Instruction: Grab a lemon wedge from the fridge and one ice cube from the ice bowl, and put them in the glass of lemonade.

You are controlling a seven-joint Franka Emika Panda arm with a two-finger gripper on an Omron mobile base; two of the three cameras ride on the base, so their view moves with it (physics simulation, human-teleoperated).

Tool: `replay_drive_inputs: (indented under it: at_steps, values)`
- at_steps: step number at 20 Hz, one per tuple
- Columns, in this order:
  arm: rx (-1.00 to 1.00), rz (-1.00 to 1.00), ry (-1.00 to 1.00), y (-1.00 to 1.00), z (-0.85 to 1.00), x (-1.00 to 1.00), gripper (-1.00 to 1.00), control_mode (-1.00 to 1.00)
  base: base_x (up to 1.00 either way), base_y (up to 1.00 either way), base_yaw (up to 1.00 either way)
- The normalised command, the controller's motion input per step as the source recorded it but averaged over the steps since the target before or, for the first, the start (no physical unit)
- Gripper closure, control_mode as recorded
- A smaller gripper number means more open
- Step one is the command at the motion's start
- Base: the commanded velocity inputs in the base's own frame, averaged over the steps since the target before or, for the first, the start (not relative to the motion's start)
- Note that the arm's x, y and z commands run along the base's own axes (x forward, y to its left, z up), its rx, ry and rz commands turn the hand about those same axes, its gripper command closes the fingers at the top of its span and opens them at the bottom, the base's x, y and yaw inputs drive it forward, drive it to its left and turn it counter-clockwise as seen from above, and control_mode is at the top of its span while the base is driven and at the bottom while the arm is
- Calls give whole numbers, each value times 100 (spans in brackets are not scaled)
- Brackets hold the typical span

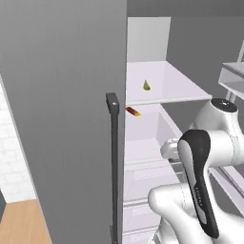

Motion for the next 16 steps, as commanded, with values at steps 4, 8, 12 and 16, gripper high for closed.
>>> replay_drive_inputs:
  at_steps: [4, 8, 12, 16]
  values:
    - [0, 0, -23, 6, 14, 6, -100, -100, 0, 0, 0]
    - [-3, 0, -24, 6, 34, 0, -100, -100, 0, 0, 0]
    - [-2, 0, -11, 12, 47, 1, -100, -100, 0, 0, 0]
    - [-1, 0, -5, 11, 44, 9, -100, -100, 0, 0, 0]
